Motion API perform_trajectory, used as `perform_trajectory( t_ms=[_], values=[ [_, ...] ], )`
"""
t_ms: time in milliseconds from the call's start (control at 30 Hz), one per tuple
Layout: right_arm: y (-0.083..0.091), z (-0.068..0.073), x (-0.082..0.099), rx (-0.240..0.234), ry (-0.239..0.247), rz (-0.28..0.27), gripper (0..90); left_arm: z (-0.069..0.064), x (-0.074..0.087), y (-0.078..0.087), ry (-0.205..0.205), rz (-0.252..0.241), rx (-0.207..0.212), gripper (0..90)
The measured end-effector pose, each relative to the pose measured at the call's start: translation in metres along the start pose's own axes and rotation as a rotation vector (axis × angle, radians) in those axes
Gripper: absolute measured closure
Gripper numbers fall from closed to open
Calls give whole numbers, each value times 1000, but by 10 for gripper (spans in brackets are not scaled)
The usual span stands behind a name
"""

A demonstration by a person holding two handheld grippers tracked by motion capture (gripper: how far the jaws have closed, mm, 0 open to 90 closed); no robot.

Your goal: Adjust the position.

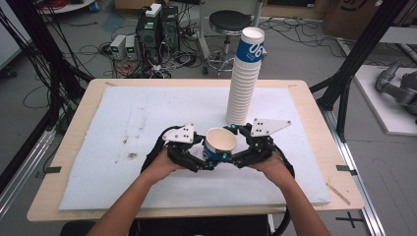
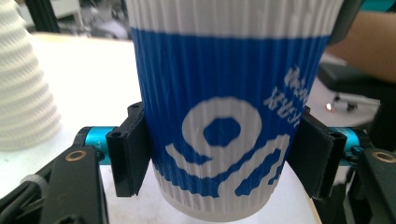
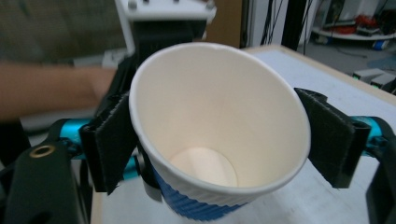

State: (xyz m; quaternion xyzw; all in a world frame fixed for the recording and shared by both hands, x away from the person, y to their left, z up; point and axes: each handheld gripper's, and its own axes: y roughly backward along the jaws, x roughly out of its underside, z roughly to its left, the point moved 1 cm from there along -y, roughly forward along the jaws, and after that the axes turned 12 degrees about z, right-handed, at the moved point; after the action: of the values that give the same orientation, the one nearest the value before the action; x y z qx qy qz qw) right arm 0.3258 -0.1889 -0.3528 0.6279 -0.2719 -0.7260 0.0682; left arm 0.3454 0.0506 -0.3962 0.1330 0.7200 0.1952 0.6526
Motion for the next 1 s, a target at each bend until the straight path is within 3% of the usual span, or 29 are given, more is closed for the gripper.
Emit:
perform_trajectory(
  t_ms=[167, 267, 333, 400, 500, 567, 600, 633, 800, 1000],
  values=[
    [0, -1, 0, -17, -79, -104, 173, 1, 0, 2, 27, -87, 8, 304],
    [-3, -2, 3, -34, -109, -95, 160, 1, -1, 3, 29, -124, 11, 305],
    [-6, -2, 4, -55, -114, -97, 161, 0, -1, 1, 16, -97, 5, 304],
    [-7, -2, 3, -68, -92, -101, 222, -2, -1, -2, 13, -69, 0, 301],
    [-7, -2, 4, -38, -51, -56, 243, -2, 1, -5, 24, -28, -43, 270],
    [-5, -2, 4, 34, -23, -24, 246, 0, 5, -5, 57, 11, -77, 158],
    [-1, -5, 5, 79, -18, -8, 246, 0, 8, -3, 64, 18, -96, 160],
    [-1, -5, 5, 79, -18, -8, 246, 1, 12, 0, 67, 28, -117, 160],
    [5, -12, 8, 135, -24, 0, 245, 9, 28, 23, 122, -3, -187, 158],
    [4, -17, 10, 166, -23, 15, 244, 17, 38, 56, 160, -48, -273, 159]
  ],
)
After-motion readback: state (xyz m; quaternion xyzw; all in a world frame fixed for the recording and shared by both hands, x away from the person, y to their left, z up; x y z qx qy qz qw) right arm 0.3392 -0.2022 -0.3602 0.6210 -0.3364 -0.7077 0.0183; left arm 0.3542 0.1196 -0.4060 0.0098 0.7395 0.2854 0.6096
